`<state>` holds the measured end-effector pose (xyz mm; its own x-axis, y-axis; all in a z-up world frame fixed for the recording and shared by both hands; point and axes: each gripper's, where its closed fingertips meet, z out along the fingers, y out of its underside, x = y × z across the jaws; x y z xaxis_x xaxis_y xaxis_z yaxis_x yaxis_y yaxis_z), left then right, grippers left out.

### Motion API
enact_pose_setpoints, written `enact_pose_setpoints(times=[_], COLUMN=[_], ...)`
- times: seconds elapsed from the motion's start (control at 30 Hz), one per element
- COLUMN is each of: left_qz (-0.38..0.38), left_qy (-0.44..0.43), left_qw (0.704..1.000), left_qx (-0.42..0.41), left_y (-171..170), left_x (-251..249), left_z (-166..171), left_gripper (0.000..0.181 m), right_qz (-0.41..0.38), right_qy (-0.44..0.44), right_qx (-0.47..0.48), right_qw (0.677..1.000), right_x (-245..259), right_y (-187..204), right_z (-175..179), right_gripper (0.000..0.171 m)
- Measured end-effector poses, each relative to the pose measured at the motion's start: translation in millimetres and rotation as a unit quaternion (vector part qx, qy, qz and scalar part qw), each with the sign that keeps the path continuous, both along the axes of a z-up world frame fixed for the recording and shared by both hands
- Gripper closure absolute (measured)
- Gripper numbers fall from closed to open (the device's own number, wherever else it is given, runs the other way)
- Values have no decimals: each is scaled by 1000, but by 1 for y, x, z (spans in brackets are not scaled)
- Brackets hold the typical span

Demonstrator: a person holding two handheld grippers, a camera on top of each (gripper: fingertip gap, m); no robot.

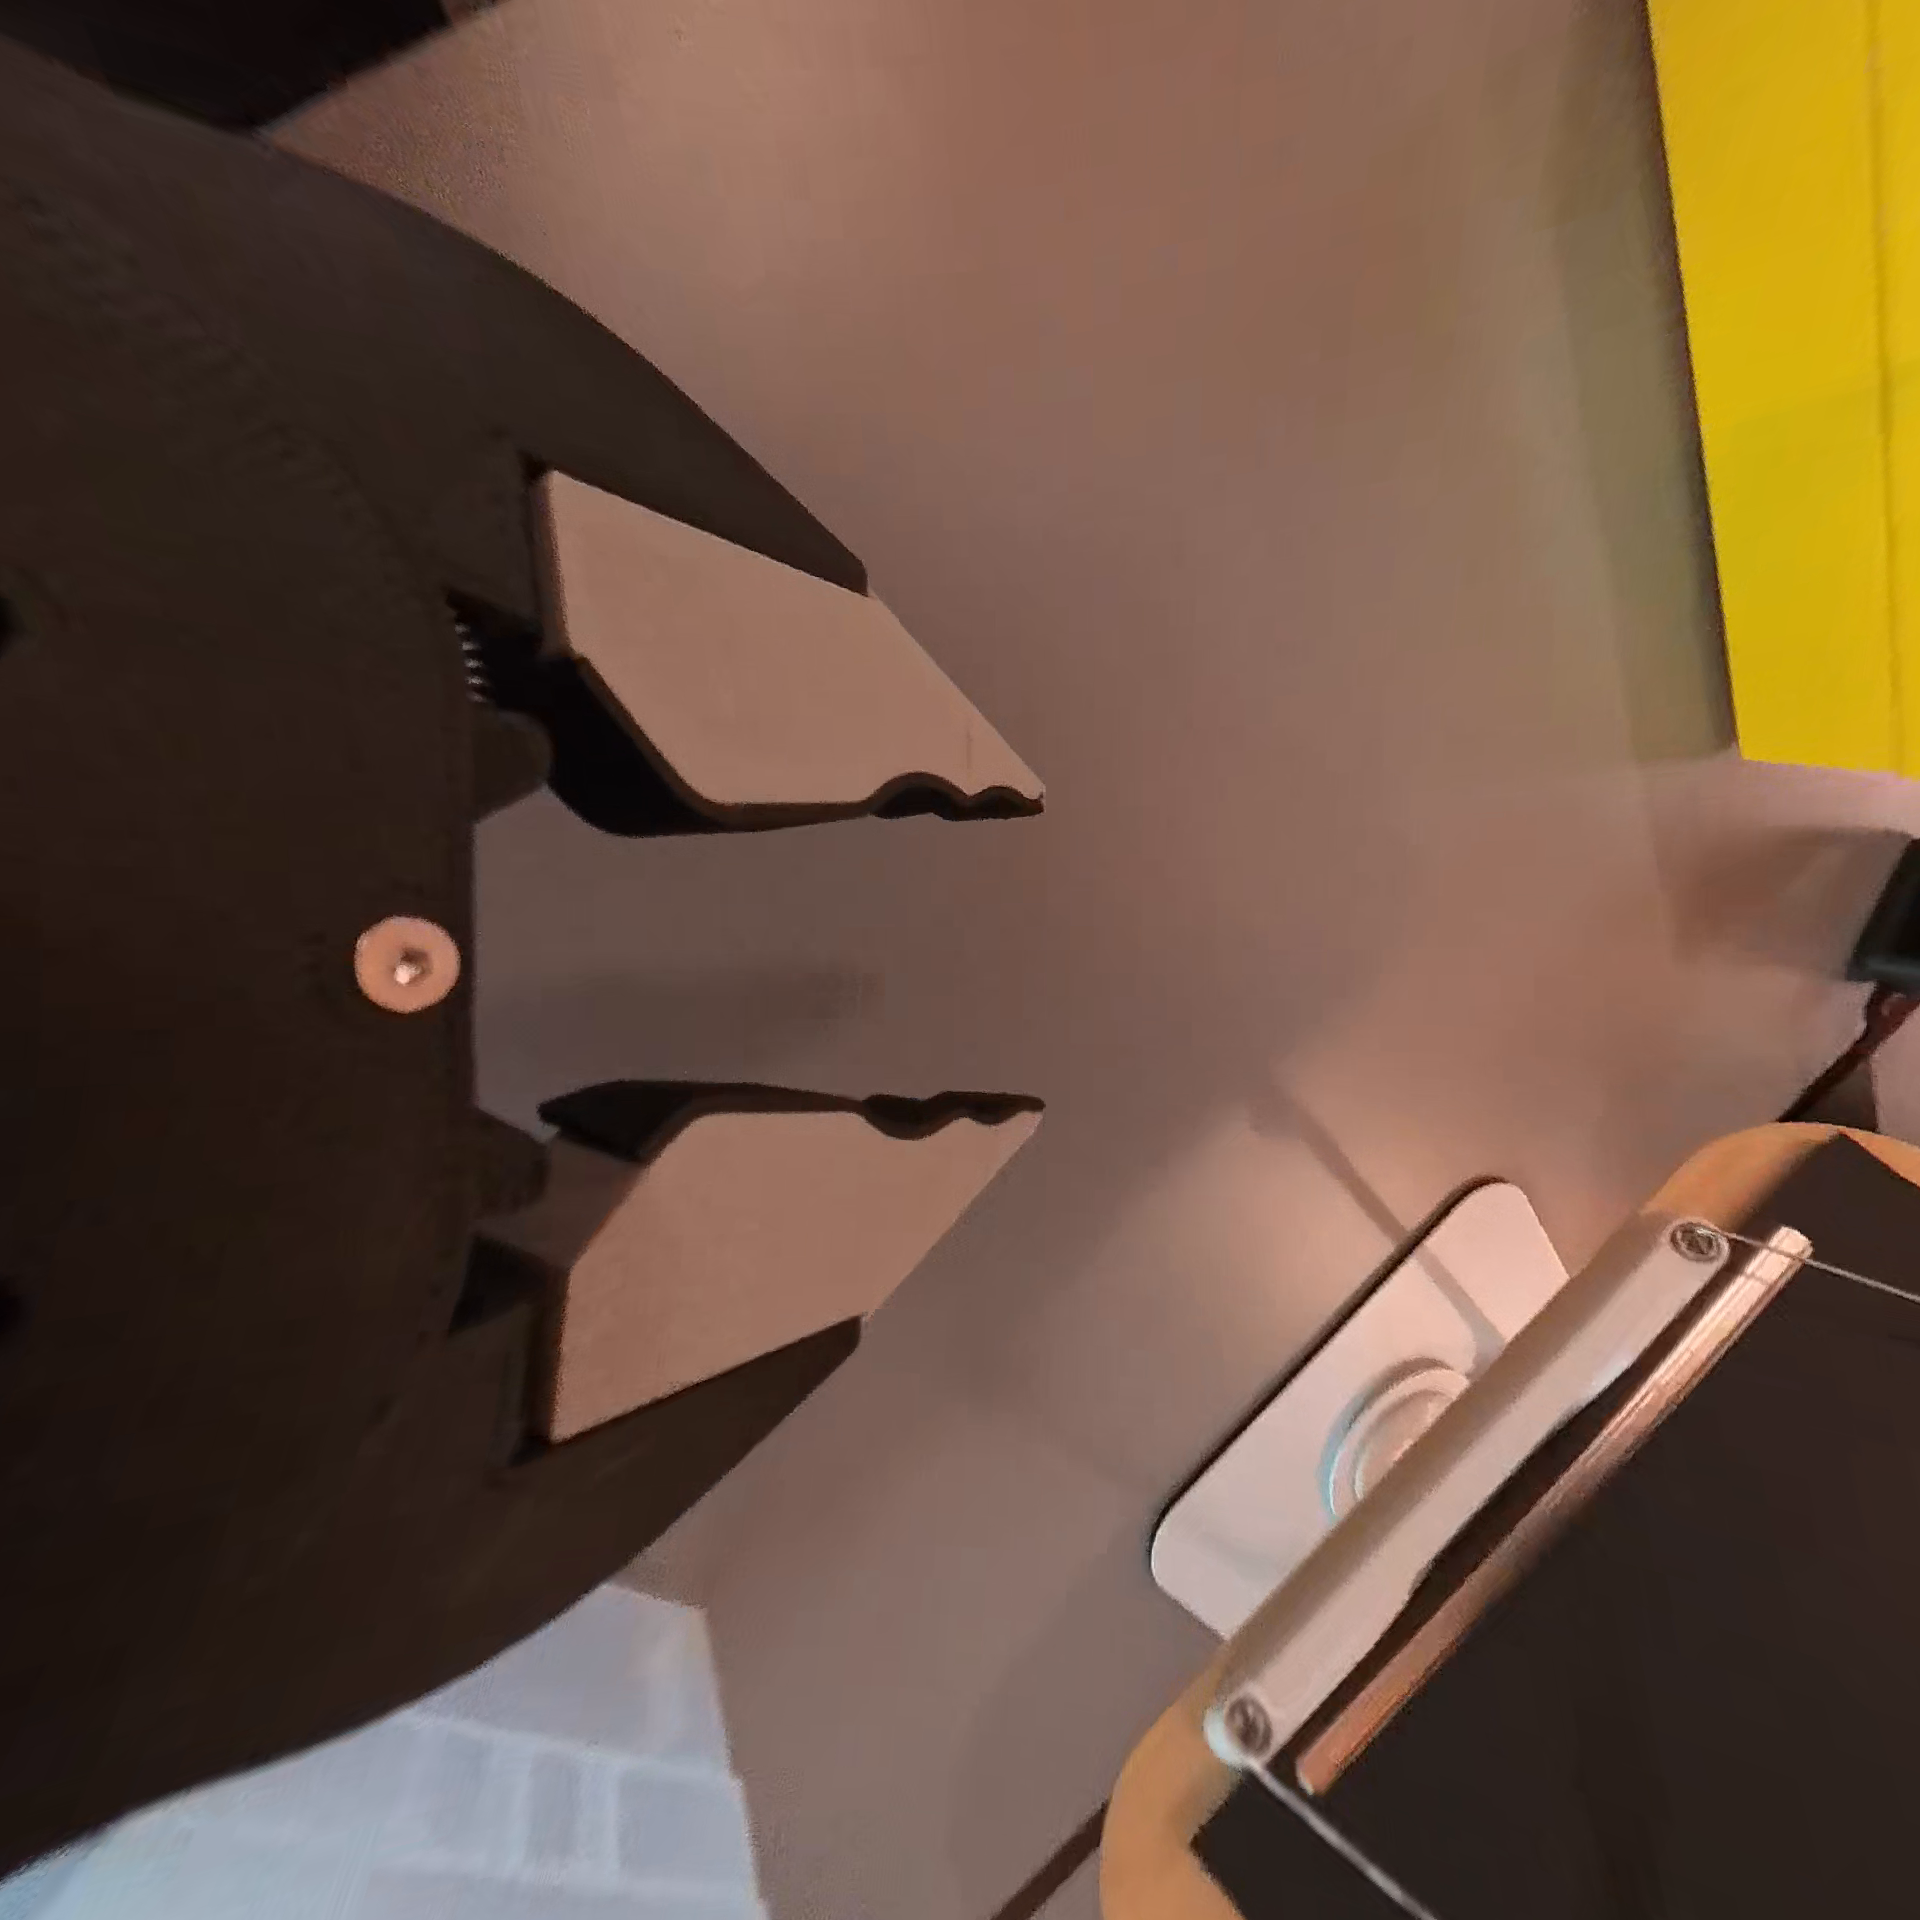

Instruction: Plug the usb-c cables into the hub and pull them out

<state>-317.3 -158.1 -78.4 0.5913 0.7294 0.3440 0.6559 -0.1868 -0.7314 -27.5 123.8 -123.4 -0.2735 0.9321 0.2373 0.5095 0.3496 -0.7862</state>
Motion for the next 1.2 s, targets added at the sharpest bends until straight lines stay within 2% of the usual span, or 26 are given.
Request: enact_pose_setpoints(times=[0.07,0.13,0.23,0.27,0.33,0.37,0.4,0.57,0.67,0.77,0.83,0.93,1.0,1.1,1.2], left_qz=[14,48,53,56,57,51,46,42,43,40,38,25,18,-42,-153], left_qy=[-22,-21,-93,-110,-126,-126,-121,-92,-26,64,143,269,306,346,357], left_qw=[999,994,986,983,979,978,978,985,993,989,978,946,939,934,922], left_qx=[-23,-95,-130,-137,-151,-159,-164,-140,-110,-126,-147,-181,-153,-76,-1], left_y=[9,4,7,8,11,13,15,24,29,27,26,28,38,67,111], left_x=[-21,-45,-54,-55,-57,-58,-59,-64,-69,-69,-66,-50,-31,15,84], left_z=[-13,-31,-59,-65,-71,-74,-76,-66,-32,17,59,126,166,214,230], left_gripper=[133,133,128,132,137,155,159,164,167,170,175,175,175,175,175], right_qz=[3,4,10,10,5,4,6,0,-4,0,13,17,16,27,63], right_qy=[1,4,3,5,4,7,13,2,21,32,22,9,-3,4,41], right_qx=[1,-3,-29,-35,-43,-47,-51,-54,-45,-34,-36,-37,-44,-79,-126], right_qw=[1000,1000,1000,999,999,999,999,999,999,999,999,999,999,996,989], right_x=[-14,-23,-25,-24,-20,-18,-17,-10,-10,-10,-10,-13,-14,-14,-12], right_y=[0,1,3,5,11,13,14,23,26,27,22,20,21,19,12], right_z=[-5,-9,-18,-21,-26,-27,-27,-38,-34,-37,-43,-53,-57,-51,-34], right_gripper=[122,122,121,121,122,123,125,127,129,136,142,144,144,145,145])
